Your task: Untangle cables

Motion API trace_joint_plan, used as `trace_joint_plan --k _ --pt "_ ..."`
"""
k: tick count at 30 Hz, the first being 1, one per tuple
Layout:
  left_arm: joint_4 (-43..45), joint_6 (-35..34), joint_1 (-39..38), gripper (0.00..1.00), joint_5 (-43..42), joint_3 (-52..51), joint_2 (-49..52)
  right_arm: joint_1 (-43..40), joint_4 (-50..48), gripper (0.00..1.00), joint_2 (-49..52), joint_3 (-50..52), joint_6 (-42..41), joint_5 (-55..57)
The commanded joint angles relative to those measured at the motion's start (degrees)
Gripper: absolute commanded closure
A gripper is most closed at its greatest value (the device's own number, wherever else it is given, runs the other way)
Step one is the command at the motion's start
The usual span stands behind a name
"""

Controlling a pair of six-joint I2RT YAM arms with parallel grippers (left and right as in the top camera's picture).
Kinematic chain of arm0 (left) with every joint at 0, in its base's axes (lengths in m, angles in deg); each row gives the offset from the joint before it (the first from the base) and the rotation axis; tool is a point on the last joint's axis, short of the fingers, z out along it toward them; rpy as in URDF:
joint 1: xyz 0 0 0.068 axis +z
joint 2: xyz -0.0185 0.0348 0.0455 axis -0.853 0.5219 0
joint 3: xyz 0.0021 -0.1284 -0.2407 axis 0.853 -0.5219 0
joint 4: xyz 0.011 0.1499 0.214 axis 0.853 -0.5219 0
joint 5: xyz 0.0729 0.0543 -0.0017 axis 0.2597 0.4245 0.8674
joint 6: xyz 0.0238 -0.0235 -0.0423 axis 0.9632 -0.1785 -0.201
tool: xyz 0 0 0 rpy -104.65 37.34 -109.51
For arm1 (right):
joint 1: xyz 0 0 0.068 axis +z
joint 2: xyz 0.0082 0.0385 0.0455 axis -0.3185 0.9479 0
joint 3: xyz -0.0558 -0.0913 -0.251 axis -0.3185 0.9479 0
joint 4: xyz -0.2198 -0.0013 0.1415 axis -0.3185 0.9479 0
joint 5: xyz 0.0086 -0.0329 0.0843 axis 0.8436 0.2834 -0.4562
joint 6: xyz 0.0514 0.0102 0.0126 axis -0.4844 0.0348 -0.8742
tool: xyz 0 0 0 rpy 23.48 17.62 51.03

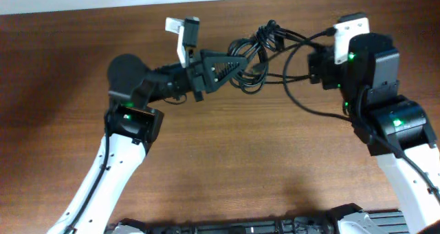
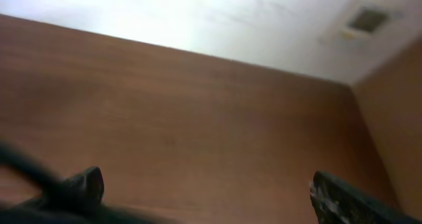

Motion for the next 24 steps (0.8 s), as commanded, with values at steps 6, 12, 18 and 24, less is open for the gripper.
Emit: trace_joint_plan --k 6,12,18,24 --pt "3.7 -4.8 5.5 1.0 -3.1 0.7 -1.3 -5.4 4.8 0.01 0.1 -1.1 -3.1 3.1" --pt "3.6 -4.8 7.5 1.0 -3.1 0.7 -1.3 -5.4 5.6 0.01 0.1 -1.1 -3.1 -3.6" --pt "3.6 -2.1 7.5 1.0 -4.4 0.7 -1.3 -5.4 5.6 0.01 -0.5 -1.1 -2.4 -16.7" --pt "3.6 6.9 7.5 1.0 -11.6 0.7 -1.3 -5.4 5.6 0.01 -3.7 -1.1 4.8 -30.7"
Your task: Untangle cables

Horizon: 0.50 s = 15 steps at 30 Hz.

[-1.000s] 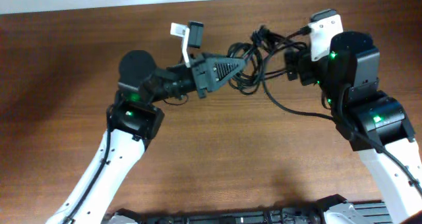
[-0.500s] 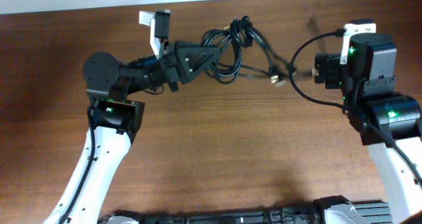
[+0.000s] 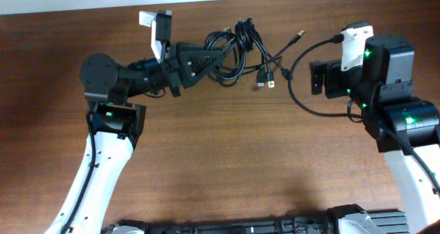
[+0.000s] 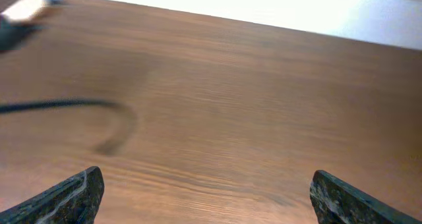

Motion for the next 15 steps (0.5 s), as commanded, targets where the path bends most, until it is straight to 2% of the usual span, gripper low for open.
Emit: trace_joint_plan --k 1,5,10,15 --pt "0.7 7.3 0.2 1.0 -5.8 0.7 -1.3 -0.2 0.1 0.01 -3.8 -1.1 5.6 -12.4" --pt "0.5 11.9 0.2 1.0 -8.9 0.7 -1.3 -0.2 0.1 0.01 -7.9 -1.1 9.8 -20.2" --pt "0.5 12.3 0.1 1.0 -9.0 0.7 -1.3 -0.2 0.2 0.01 -11.0 -1.1 15.7 -27.3" --pt "0.6 13.6 -2.6 1.0 -9.0 0.7 -1.3 -0.2 0.5 0.01 -11.4 -1.1 20.0 -29.8"
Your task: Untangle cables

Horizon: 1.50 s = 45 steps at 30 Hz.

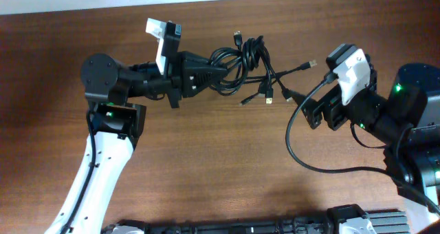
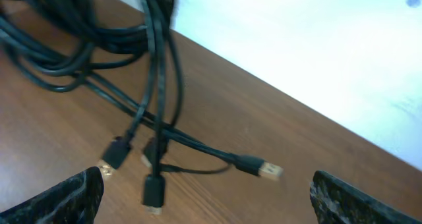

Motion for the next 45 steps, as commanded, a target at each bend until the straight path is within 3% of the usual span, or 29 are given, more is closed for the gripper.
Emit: trace_joint_plan --k 1,7,13,23,29,30,34,35,38,40,41,42,44,45 --pt "0.5 3.7 -3.0 1.0 -0.5 0.7 -1.3 -0.2 0.2 0.01 -0.2 -1.1 4.2 -4.3" --pt "-1.9 11.2 -8.6 1.0 -0.4 0.7 -1.3 -0.2 0.2 0.01 -0.2 -1.1 12.3 -13.6" --pt "-6.1 15.8 -10.8 1.0 -0.6 0.7 -1.3 -0.2 0.2 0.01 -0.2 -1.1 13.2 -13.8" --pt "-6.4 16.7 -11.9 1.0 -0.6 0.7 -1.3 -0.2 1.8 0.01 -0.2 -1.1 27.1 -22.4" --pt "-6.6 23.4 -15.6 1.0 -0.7 0.7 -1.3 -0.2 2.6 0.02 -0.2 -1.1 30.1 -25.8" --pt "-6.6 24.0 -15.9 1.0 -0.7 0.7 -1.3 -0.2 2.6 0.08 -0.2 -1.1 30.1 -25.8" --pt "-6.5 24.2 -15.8 1.0 -0.3 0.7 -1.3 -0.2 2.6 0.87 -0.2 -1.1 30.1 -25.6" --pt "-6.6 24.2 -15.8 1.0 0.1 0.7 -1.3 -0.2 2.8 0.94 -0.2 -1.1 30.1 -25.6" --pt "-6.6 24.2 -15.8 1.0 1.9 0.7 -1.3 -0.2 3.2 0.96 -0.2 -1.1 30.0 -25.6" --pt "-6.6 24.2 -15.8 0.8 3.6 0.7 -1.3 -0.2 3.2 0.96 -0.2 -1.1 29.4 -25.5" --pt "-6.6 24.2 -15.8 0.77 4.1 0.7 -1.3 -0.2 3.2 0.96 -0.2 -1.1 29.4 -25.5" --pt "-6.6 24.2 -15.8 0.67 4.5 0.7 -1.3 -0.2 3.2 0.96 -0.2 -1.1 29.4 -25.4" --pt "-6.6 24.1 -15.8 0.09 4.6 0.7 -1.3 -0.2 3.2 0.96 -0.2 -1.1 28.7 -23.0" --pt "-6.6 23.3 -15.8 0.01 4.6 0.7 -1.3 -0.2 3.1 0.96 -0.2 -1.1 27.4 -20.5"
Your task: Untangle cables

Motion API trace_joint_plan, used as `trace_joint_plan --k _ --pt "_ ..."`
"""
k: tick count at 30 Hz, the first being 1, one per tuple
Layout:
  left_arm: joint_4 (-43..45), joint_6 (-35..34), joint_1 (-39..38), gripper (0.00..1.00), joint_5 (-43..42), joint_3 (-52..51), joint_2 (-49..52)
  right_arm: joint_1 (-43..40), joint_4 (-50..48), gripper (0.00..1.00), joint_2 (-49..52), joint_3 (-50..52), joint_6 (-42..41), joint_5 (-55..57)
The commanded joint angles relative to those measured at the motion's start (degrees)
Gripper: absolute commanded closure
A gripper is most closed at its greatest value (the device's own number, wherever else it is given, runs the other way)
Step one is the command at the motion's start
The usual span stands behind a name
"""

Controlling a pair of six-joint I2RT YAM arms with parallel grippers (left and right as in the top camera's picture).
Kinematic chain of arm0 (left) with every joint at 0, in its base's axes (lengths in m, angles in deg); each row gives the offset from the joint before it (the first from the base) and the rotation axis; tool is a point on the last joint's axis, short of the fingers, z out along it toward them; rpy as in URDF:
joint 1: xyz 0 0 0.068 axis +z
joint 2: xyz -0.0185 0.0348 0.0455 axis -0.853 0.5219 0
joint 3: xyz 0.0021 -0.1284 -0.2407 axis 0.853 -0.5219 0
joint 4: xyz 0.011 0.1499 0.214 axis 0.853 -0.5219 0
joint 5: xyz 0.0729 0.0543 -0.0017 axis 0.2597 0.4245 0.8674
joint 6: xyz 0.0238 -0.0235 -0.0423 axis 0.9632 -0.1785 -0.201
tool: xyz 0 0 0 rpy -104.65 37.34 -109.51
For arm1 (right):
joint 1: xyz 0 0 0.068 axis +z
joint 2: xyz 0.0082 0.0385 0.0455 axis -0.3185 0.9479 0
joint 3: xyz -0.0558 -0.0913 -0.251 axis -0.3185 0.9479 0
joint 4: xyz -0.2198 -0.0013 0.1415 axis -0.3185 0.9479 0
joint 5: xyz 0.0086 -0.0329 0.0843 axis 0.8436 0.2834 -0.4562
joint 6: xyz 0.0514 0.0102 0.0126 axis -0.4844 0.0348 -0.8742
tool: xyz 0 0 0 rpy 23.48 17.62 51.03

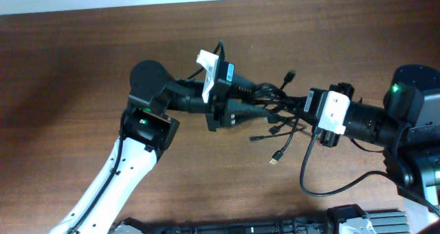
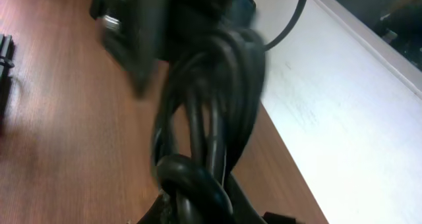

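Note:
A knot of black cables [image 1: 267, 102] hangs between my two grippers over the middle of the table. My left gripper [image 1: 237, 109] points right and is shut on the knot's left side. From the right, my right gripper [image 1: 297, 104] points left and is shut on the other side. The right wrist view is filled by thick blurred cable strands [image 2: 211, 99] running up from my right gripper [image 2: 198, 209] to the left gripper [image 2: 132, 33]. Loose ends with USB plugs [image 1: 275, 158] dangle below and behind the knot.
A separate black cable loop [image 1: 306, 182] hangs from my right arm toward the front right. The brown wooden table [image 1: 69, 69] ends at a white strip along the back edge.
My left gripper has carried the bundle rightward and toward the front. My right gripper, then open and apart from the cables, is now shut on the bundle's right side.
At first my left gripper held the bundle near the back middle, with the right gripper open close by. Then the left arm was further left and the right gripper open, well apart. Later the right gripper faced the dangling plugs. Now both grip the knot.

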Motion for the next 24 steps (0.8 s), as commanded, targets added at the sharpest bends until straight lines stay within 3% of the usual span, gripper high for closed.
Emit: trace_joint_plan --k 1,8,11,16,24 --pt "0.2 -1.3 -0.3 0.01 1.5 0.7 -1.2 -0.2 -0.2 0.96 -0.2 -1.1 -3.8 6.0" --pt "0.2 -8.4 0.3 0.01 3.1 0.7 -1.2 -0.2 -0.3 0.96 -0.2 -1.1 -9.8 18.1" --pt "0.1 -8.4 1.1 0.01 4.8 0.7 -1.2 -0.2 -0.2 0.96 -0.2 -1.1 -10.1 18.1" --pt "-1.6 -8.3 1.1 0.01 16.7 0.7 -1.2 -0.2 -0.2 0.96 -0.2 -1.1 -11.1 17.4" --pt "-4.2 -8.3 1.1 0.01 17.2 0.7 -1.2 -0.2 -0.3 0.96 -0.2 -1.1 -11.1 14.7"
